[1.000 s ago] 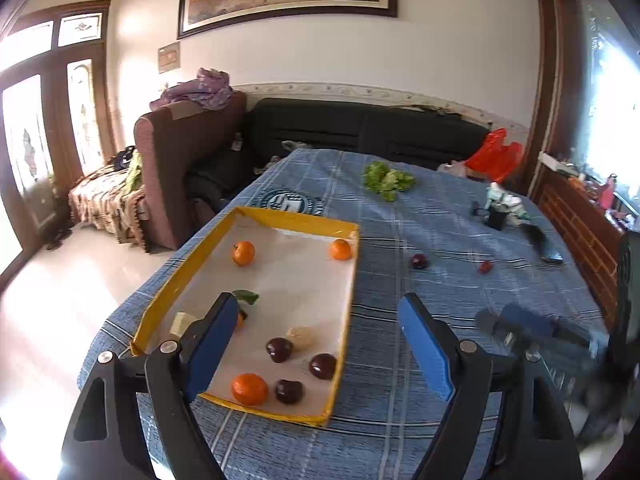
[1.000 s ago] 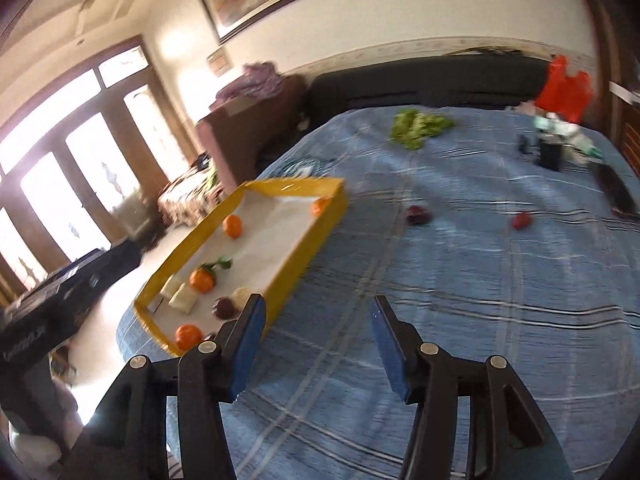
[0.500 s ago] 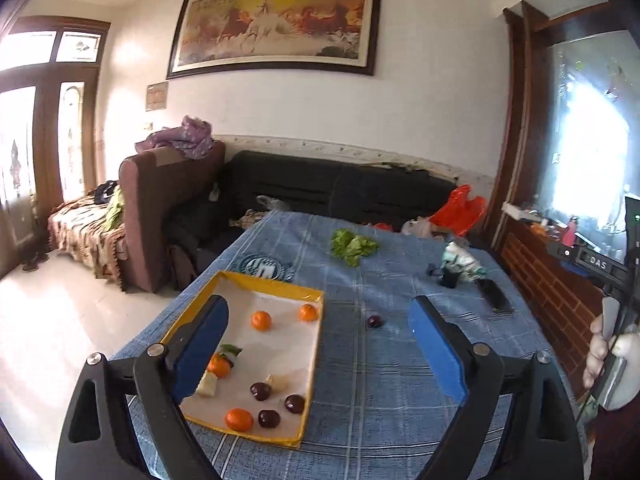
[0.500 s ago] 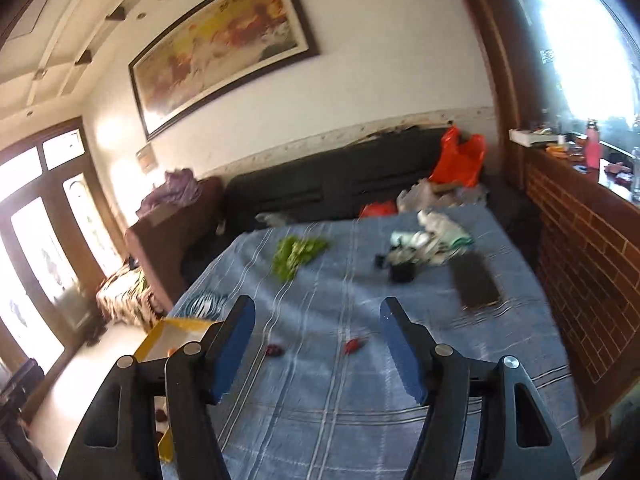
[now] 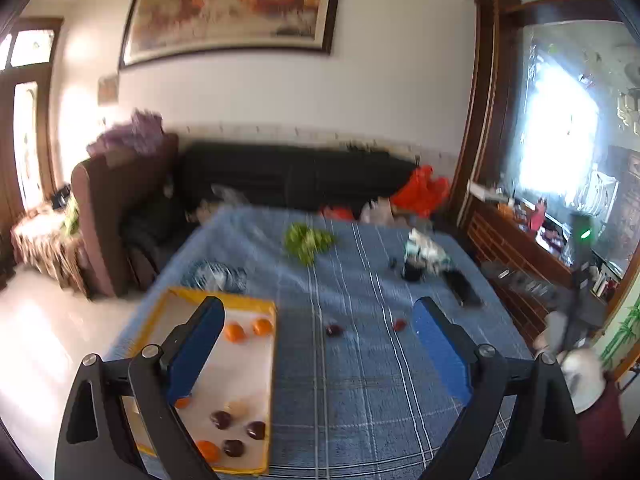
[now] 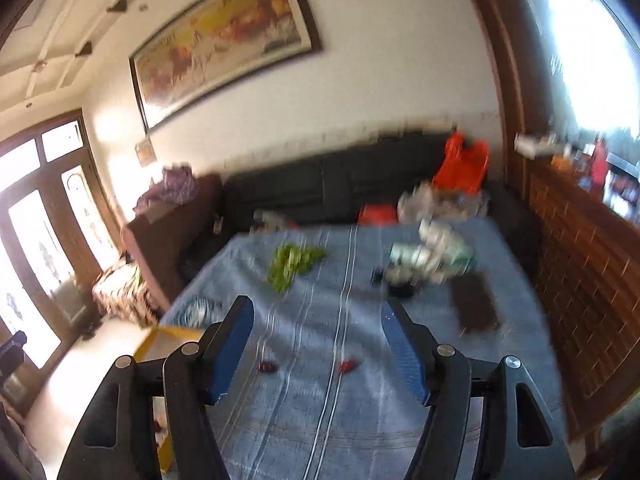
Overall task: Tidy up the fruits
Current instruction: 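Move both tools back toward the last plum and red date, then grasp the dark plum with the left gripper while the right gripper grasps a red date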
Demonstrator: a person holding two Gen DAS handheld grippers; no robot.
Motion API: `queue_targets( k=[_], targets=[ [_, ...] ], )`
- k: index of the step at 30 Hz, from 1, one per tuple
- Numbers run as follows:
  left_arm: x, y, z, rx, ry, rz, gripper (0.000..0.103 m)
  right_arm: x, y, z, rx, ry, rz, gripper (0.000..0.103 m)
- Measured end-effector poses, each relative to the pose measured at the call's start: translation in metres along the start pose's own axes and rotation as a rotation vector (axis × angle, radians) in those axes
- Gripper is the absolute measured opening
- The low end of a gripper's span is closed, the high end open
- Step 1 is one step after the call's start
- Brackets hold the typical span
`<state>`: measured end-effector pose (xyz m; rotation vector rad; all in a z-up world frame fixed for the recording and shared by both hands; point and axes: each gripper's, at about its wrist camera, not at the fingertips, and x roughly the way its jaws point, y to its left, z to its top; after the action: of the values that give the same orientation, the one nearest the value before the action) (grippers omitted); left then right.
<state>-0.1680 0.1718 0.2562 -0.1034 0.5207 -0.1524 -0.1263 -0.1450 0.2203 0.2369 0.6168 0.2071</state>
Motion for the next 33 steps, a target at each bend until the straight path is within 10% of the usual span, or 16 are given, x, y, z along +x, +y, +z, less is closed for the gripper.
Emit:
queue_targets(
  k=[4,7,20,23,33],
  targets=[
    [0.062,0.008,-0.016,-0.049,0.103,-0.065,0.089,0.072,-0.015,-0.036,0.026,0.152,-0.002,0.055],
    [0.107,0.017,-0.026,-0.088,0.201,-0.090,0.042,0.121,-0.026,-0.059,0.062,0.246,-0.014,0.050],
    [0.245,0.033,-0.051,-0.235,0.395,-0.106,0.058,0.237,-0.048,-0.077,0.087,0.335,-0.140,0.051],
    [0.272,0.025,-0.057,-0.240,0.432,-0.105,0.059,0.244,-0.040,-0.080,0.024,0.333,-0.195,0.029],
    [0.338,-0.010,-0.075,-0.090,0.501,-0.065,0.063,0.194,-0.057,-0.090,0.141,0.270,-0.062,0.028]
  ],
)
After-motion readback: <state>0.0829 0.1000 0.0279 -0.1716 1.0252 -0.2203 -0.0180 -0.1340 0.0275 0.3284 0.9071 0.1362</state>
